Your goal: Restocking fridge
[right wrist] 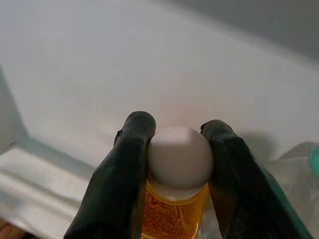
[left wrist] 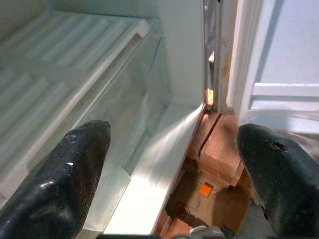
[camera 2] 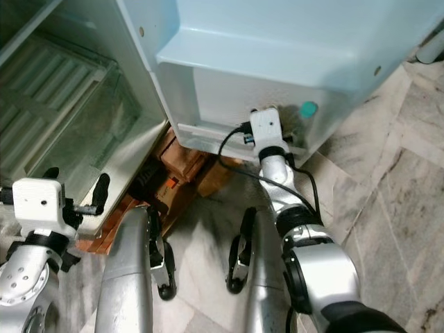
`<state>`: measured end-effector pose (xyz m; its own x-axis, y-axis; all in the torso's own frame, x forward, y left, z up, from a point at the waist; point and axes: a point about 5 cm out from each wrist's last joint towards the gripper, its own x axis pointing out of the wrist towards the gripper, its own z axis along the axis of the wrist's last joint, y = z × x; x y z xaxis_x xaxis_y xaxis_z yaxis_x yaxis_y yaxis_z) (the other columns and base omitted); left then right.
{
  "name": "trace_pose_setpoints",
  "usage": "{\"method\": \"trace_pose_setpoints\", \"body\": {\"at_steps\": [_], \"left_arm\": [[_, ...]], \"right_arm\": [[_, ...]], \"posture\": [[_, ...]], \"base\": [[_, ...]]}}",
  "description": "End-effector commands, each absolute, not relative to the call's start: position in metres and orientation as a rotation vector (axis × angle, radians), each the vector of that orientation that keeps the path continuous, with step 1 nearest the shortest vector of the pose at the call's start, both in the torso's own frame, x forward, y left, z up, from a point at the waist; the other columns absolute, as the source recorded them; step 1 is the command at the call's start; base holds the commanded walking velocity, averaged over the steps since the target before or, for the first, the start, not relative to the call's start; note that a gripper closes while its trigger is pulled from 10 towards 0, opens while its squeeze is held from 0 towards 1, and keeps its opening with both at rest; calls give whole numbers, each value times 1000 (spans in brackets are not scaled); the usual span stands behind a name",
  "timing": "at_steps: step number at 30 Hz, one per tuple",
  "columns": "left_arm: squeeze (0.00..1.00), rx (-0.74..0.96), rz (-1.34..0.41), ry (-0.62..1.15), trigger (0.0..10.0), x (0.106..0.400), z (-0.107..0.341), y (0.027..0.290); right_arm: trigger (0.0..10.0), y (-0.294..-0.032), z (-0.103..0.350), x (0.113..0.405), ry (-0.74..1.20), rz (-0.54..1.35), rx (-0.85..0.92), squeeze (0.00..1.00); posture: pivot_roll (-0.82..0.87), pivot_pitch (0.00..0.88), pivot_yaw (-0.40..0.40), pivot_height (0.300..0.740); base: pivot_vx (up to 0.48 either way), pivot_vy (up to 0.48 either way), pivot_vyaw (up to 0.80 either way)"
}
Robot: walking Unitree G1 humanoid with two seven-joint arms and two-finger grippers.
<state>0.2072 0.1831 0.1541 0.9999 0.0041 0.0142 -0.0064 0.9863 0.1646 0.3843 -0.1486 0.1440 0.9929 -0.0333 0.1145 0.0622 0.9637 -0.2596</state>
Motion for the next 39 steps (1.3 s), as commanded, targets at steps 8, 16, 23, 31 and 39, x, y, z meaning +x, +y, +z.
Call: {"method": "trace_pose_setpoints", "body": {"at_steps": [8,16,23,31,39], "left_arm": [[0,178,5,27,10000,209,145,185],[0,174,0,19,10000,219,144,184],[0,165,-2,-5,10000,230,144,181],[0,155,-7,-37,10000,242,141,176],[0,140,-5,-46,10000,252,136,169]], "right_arm": [[10000,-168,135,383,-25,-131,-225,1000],[10000,-159,164,394,-118,-84,-205,1000],[10000,-158,189,402,-167,-69,-166,1000],[10000,-143,174,394,-125,28,-143,1000],[10000,-141,134,355,-90,78,-70,1000]], "posture": [[226,372,30,552],[208,336,29,552],[194,288,20,552],[146,190,14,552],[123,88,-5,552]], "base": [[0,0,0],[0,0,0],[0,0,0],[0,0,0],[0,0,0]]}}
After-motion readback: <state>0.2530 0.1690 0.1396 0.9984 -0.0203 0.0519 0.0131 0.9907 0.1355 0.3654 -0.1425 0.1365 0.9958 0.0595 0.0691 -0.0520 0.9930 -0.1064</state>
